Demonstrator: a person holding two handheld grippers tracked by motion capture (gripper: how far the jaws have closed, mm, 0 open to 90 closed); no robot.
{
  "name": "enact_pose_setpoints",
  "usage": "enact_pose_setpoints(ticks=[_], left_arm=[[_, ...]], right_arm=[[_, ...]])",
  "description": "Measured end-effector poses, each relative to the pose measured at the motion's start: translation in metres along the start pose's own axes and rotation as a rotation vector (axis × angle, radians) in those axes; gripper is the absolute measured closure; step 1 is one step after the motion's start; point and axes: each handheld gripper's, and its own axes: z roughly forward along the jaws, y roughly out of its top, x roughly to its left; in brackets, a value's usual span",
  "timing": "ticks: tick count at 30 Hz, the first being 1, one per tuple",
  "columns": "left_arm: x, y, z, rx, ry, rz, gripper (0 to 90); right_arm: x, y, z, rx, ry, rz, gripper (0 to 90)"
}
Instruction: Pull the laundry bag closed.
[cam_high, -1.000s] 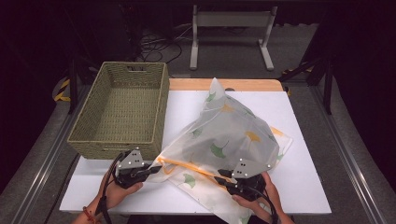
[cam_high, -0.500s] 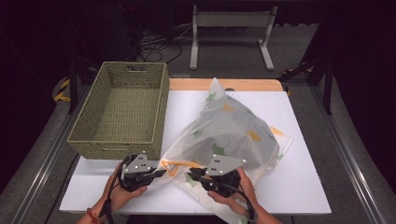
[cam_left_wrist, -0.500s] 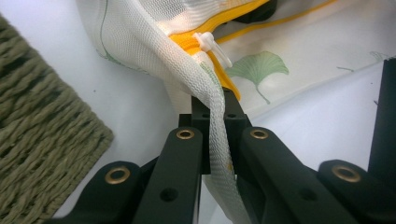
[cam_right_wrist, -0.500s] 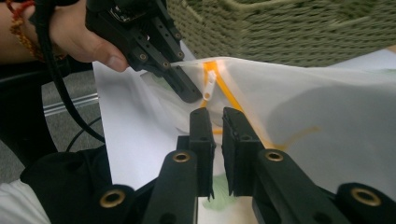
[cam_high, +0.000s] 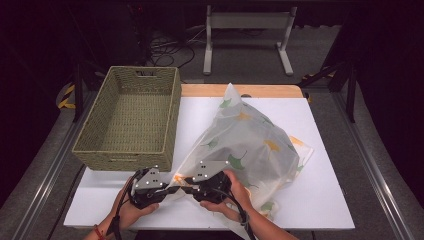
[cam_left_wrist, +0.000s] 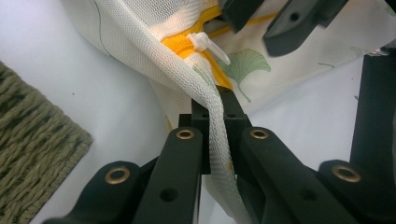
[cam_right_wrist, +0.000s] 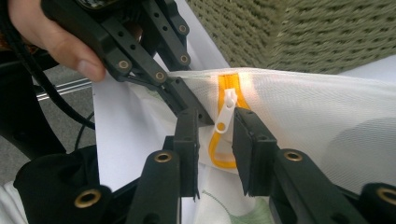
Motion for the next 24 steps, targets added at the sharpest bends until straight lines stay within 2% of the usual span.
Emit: enact_pose_setpoints(ticks=[4, 8, 12, 13, 17, 19, 21, 24], left_arm=[[-0.005, 0.001, 0.002, 0.003, -0.015, 0.005, 88.6], [-0.006, 0.002, 0.003, 0.007, -0.019, 0.022, 88.6], [-0.006, 0.001, 0.002, 0.006, -0.028, 0.021, 88.6], [-0.005, 0.001, 0.002, 0.005, -0.031, 0.021, 88.6], [-0.007, 0.001, 0.003, 0.011, -0.031, 0.018, 88.6], [-0.006, 0.000, 0.003, 0.012, -0.032, 0.017, 88.6], [-0.005, -0.001, 0.002, 0.008, -0.026, 0.013, 88.5], [-0.006, 0.000, 0.002, 0.010, -0.032, 0.018, 88.5]], right_arm=[[-0.003, -0.002, 0.004, 0.004, -0.001, 0.018, 70.8], [-0.003, -0.005, 0.011, 0.013, 0.010, 0.006, 70.8], [-0.003, -0.007, 0.014, 0.014, 0.010, 0.012, 74.6], [-0.004, -0.008, 0.016, 0.016, 0.013, 0.014, 78.8], [-0.004, -0.008, 0.018, 0.015, 0.014, 0.016, 80.4], [-0.004, -0.008, 0.018, 0.005, 0.012, 0.024, 80.7], [-0.005, -0.010, 0.019, -0.012, 0.031, 0.054, 76.3], [-0.007, -0.012, 0.019, -0.015, 0.021, 0.090, 72.6]])
